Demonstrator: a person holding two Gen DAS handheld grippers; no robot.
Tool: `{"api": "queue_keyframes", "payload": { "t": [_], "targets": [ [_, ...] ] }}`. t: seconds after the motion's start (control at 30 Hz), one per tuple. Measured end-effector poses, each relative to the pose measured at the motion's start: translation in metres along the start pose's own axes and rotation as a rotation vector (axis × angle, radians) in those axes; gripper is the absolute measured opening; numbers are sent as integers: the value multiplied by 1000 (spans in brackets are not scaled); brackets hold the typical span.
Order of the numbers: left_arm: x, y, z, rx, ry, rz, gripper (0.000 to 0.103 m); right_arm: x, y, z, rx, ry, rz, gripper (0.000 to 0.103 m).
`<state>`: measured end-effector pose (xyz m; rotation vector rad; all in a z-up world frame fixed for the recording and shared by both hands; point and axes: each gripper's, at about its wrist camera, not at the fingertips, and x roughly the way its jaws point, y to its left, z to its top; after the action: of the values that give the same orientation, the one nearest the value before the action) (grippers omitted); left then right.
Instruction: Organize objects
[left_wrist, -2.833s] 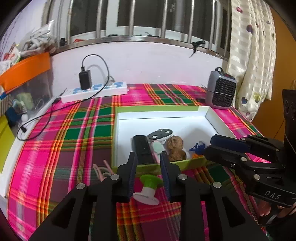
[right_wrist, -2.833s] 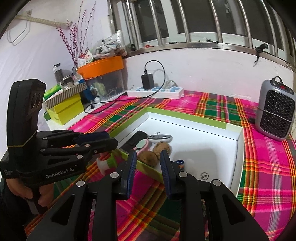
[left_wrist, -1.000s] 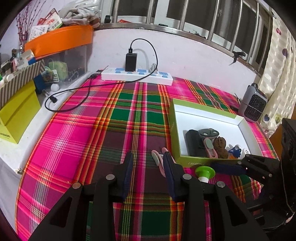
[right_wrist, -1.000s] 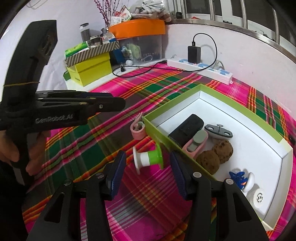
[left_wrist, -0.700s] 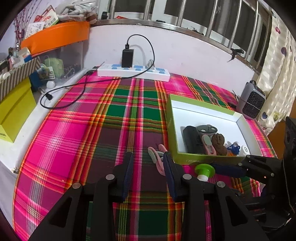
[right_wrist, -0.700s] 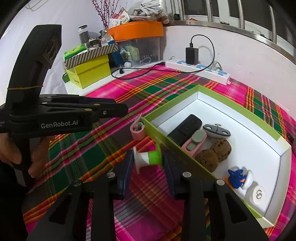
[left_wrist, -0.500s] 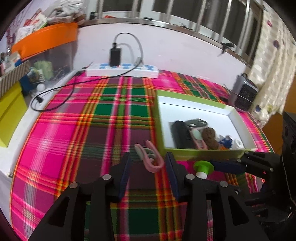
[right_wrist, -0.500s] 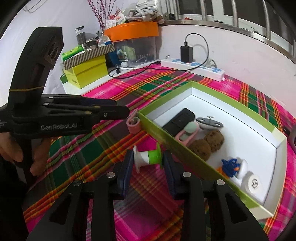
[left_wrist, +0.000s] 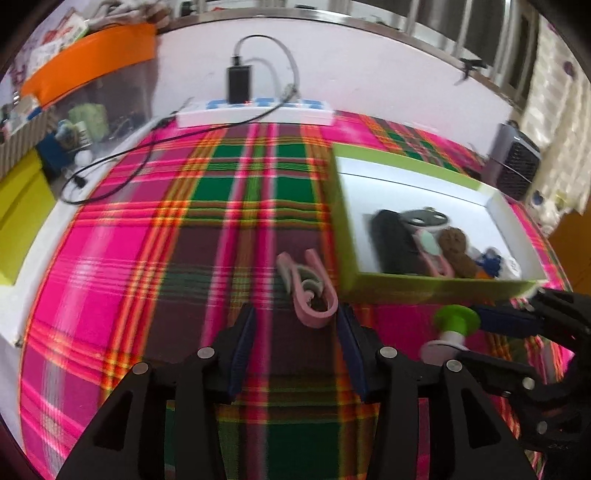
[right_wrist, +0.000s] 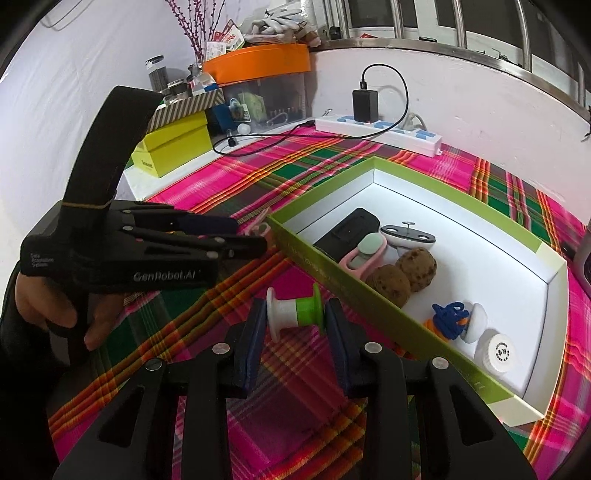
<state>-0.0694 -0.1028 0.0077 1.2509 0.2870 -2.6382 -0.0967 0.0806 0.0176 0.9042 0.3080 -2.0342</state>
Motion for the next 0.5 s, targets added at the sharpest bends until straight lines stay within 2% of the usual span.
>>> {"api": "queue_keyframes", "payload": {
  "t": [0.13,0.23,0.33,0.5],
  "targets": [
    [-1,16,2,-73,-8,34,44,-1,-1,-1,6,-2,-2,34],
    [-4,20,3,-100,-32,4,44,-1,-3,-1,10,-2,-1,34],
    [-2,14,5,-72,-38,-14,44,-1,-3,-1,9,-2,-2,34],
    [8,3,7,-1,-39,11,44,-1,-3,-1,7,-2,-4,34]
  ]
}}
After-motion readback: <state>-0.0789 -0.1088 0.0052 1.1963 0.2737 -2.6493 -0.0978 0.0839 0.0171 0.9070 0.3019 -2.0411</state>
